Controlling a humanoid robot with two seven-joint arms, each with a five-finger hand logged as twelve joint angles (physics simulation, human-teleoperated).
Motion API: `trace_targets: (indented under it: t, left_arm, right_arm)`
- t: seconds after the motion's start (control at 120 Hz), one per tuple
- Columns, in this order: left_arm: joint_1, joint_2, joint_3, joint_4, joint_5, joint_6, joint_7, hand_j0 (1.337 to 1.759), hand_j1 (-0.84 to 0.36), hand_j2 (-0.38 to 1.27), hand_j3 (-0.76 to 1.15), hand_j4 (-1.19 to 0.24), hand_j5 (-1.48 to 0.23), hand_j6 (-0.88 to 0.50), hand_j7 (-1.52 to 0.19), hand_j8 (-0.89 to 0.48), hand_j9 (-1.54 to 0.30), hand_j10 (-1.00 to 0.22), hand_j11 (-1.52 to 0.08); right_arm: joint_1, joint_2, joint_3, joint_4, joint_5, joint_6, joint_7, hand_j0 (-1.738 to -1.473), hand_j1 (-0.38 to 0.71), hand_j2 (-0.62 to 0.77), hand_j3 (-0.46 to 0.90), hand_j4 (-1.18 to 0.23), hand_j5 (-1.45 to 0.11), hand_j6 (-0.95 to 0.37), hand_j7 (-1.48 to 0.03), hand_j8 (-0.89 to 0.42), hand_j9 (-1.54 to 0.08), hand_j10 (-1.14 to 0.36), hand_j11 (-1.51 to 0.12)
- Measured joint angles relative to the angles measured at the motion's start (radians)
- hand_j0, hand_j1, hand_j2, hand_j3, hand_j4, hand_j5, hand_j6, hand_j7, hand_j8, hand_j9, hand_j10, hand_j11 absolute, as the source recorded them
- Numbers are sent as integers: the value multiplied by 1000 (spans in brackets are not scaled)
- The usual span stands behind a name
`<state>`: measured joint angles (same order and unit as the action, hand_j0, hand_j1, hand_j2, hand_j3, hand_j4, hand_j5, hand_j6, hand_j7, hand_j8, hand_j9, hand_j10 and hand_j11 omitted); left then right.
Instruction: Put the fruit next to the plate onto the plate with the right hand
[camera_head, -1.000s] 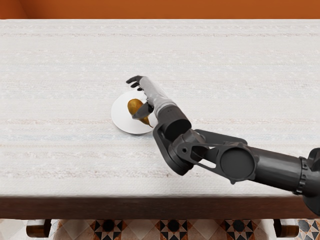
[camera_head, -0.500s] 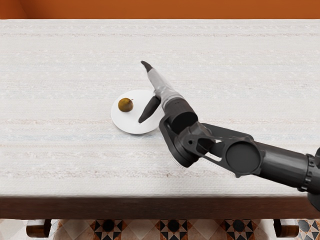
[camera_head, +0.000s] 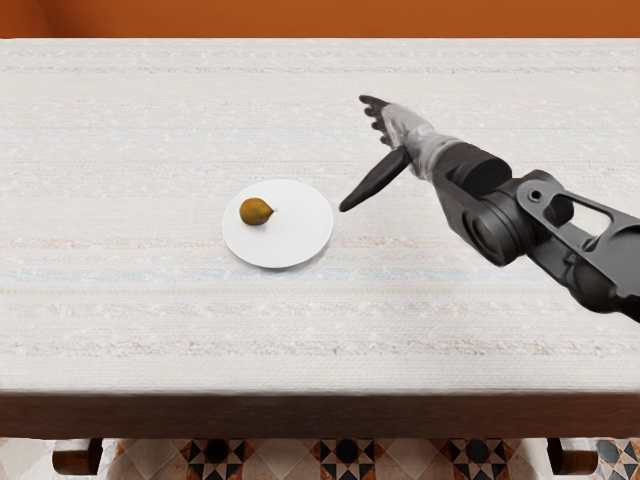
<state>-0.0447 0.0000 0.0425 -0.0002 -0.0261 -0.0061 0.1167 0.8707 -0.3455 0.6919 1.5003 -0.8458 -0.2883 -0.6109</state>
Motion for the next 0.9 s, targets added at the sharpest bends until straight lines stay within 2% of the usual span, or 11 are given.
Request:
trace_targets:
  t: [0.192,0.392,0.583,0.717,0.9]
  left_arm:
    - [45,0,1,0,0,0,1,1658,349,0,0,0,0,0,0,0,0,0,0]
    - [68,0,1,0,0,0,2,1658,349,0,0,-1,0,-1,0,-1,0,0,0]
    - [66,0,0,0,0,0,3,1658,349,0,0,-1,0,-1,0,-1,0,0,0]
    - [63,0,-1,0,0,0,3,1658,349,0,0,0,0,-1,0,-1,0,0,0]
    - [59,0,-1,0,0,0,3,1658,349,0,0,0,0,-1,0,0,0,0,0]
  right_arm:
    - [-76,-66,190,7,174,452,0,-1658,-348,0,0,-1,-1,-1,-1,-1,-1,-1,-1]
    - [-96,-207,244,-19,330,771,0,-1658,-349,0,0,-1,0,-1,0,-1,0,0,0]
    - [-149,-317,252,-103,433,877,0,-1658,-349,1,0,0,0,-1,0,0,0,0,0]
    - [-171,-341,253,-158,464,893,0,-1658,-349,1,0,0,0,0,0,0,0,0,0]
    - [-178,-351,254,-179,483,898,0,-1658,-349,1,0,0,0,0,0,0,0,0,0]
